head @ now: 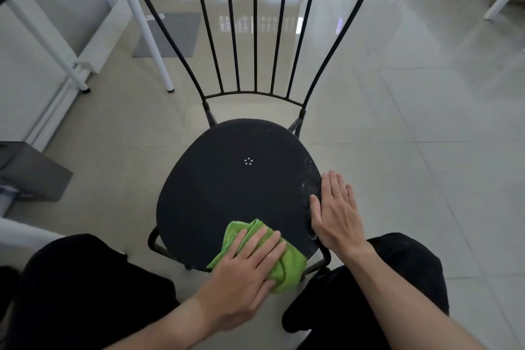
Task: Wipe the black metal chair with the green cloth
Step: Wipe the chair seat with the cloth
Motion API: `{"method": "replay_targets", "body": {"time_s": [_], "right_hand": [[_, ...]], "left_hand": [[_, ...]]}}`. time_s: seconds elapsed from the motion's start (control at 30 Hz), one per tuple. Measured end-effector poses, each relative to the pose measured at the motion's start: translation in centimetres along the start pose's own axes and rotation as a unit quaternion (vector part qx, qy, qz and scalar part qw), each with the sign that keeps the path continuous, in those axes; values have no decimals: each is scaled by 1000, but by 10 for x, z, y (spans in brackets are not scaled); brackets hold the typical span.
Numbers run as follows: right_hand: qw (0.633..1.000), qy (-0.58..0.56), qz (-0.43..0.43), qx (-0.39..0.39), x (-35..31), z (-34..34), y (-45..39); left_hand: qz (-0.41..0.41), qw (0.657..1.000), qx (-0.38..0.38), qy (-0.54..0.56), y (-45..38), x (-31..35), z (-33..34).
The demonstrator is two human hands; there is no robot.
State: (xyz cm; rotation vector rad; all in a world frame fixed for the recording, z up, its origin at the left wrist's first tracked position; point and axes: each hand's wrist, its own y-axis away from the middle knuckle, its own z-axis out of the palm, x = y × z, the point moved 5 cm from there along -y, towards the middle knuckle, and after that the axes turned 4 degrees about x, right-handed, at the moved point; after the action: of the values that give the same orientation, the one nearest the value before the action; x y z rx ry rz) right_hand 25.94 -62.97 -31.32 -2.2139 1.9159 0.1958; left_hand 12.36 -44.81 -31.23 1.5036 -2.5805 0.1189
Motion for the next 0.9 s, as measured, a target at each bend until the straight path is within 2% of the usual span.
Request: {"method": "replay_targets", "body": {"time_s": [0.1,0.2,0.33,0.47,0.63,0.9], "right_hand": [[1000,-11,5,-1,1,2,2],[1000,-19,9,4,7,1,0],[999,-29,15,1,12,2,2],[999,-42,25,-4,15,2,5],[997,-71,29,-13,15,3,18],[996,-82,42,-1,14,-10,10]], "left_hand": [[5,1000,-9,-25,27,-22,-4],[-79,996,5,-37,11,-59,-8],[-197,980,1,-6,-63,-91,-11],[-226,974,-10,34,-151,-85,-13],[-176,984,-15,35,-194,-47,-6],[-32,999,18,34,-145,0,-2]]}}
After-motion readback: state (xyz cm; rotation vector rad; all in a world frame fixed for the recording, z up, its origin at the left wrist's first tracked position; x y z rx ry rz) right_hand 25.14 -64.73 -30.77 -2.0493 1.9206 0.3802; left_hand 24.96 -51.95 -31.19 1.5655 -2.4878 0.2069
